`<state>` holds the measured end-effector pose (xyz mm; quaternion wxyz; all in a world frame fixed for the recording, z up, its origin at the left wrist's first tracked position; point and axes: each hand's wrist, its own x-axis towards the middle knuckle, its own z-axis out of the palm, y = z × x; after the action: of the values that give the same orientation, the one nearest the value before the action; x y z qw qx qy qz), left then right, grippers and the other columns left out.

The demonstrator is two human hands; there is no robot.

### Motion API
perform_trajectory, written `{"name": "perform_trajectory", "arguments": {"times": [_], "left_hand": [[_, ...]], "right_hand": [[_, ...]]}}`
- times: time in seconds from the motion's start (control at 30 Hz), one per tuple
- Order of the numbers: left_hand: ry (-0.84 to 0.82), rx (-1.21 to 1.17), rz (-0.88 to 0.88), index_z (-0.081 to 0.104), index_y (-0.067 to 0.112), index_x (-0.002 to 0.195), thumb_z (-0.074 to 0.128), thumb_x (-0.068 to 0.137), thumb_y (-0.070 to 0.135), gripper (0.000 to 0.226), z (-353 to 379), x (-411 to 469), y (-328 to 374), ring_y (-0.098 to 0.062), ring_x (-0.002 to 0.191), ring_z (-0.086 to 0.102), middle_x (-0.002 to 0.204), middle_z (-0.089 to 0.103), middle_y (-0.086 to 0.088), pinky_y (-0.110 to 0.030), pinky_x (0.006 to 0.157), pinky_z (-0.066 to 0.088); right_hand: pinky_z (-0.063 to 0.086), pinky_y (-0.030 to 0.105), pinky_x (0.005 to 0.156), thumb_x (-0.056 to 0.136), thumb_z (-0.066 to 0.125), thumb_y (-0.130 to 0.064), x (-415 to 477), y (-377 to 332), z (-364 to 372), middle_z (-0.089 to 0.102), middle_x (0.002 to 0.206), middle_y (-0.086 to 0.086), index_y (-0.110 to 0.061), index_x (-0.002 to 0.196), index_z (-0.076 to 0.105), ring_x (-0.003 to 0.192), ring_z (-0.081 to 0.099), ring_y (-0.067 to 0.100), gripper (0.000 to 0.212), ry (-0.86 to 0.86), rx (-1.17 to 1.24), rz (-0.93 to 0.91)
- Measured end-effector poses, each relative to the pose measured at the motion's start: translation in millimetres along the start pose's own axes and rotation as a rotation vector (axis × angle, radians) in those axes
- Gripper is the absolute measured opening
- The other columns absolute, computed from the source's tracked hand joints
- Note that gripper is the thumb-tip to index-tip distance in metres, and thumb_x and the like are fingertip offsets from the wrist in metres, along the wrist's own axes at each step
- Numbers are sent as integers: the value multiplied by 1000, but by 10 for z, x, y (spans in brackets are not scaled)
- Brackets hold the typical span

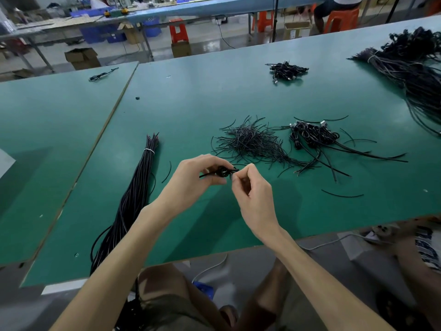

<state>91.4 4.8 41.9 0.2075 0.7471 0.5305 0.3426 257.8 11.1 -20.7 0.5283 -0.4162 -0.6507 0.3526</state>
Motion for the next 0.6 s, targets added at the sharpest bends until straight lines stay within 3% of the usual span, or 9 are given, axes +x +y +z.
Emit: {"name": "perform_trajectory", "arguments": {"times": [0.1,0.17,0.27,0.4,0.6], "left_hand": [[10,-19,17,75,12,96,73,86,-6,21,3,96,12,-10,96,61,105,61,-4,-13,89,45],[-46,-27,-33,73,15,93,68,89,-7,23,2,187,27,-13,97,62,104,62,-5,-19,91,48],[-121,-13,-84,68,14,97,64,93,-2,17,10,303,32,-9,87,67,88,73,3,-22,84,50],[-191,65,-105,64,15,98,62,96,1,15,-17,448,50,-10,80,68,82,72,10,-26,80,53],[-315,325,-21,71,20,106,51,100,6,25,18,557,168,-17,89,57,92,65,8,-37,83,50]], "right_hand": [[33,22,58,100,59,-8,-22,3,33,46,69,-9,-10,84,50,62,39,9,19,-20,-109,-57],[33,22,58,100,59,-8,-18,23,41,44,70,-12,-12,83,48,62,39,9,21,-5,-141,-72],[33,25,57,99,58,-5,1,57,41,43,71,-13,-16,83,45,63,40,8,23,15,-176,-76],[33,21,57,98,58,-2,-12,48,61,43,72,-13,-20,83,41,65,41,6,29,25,-204,-69],[35,30,61,103,56,-6,-16,25,62,55,82,-1,-16,86,44,69,45,12,22,4,-231,-28]]}}
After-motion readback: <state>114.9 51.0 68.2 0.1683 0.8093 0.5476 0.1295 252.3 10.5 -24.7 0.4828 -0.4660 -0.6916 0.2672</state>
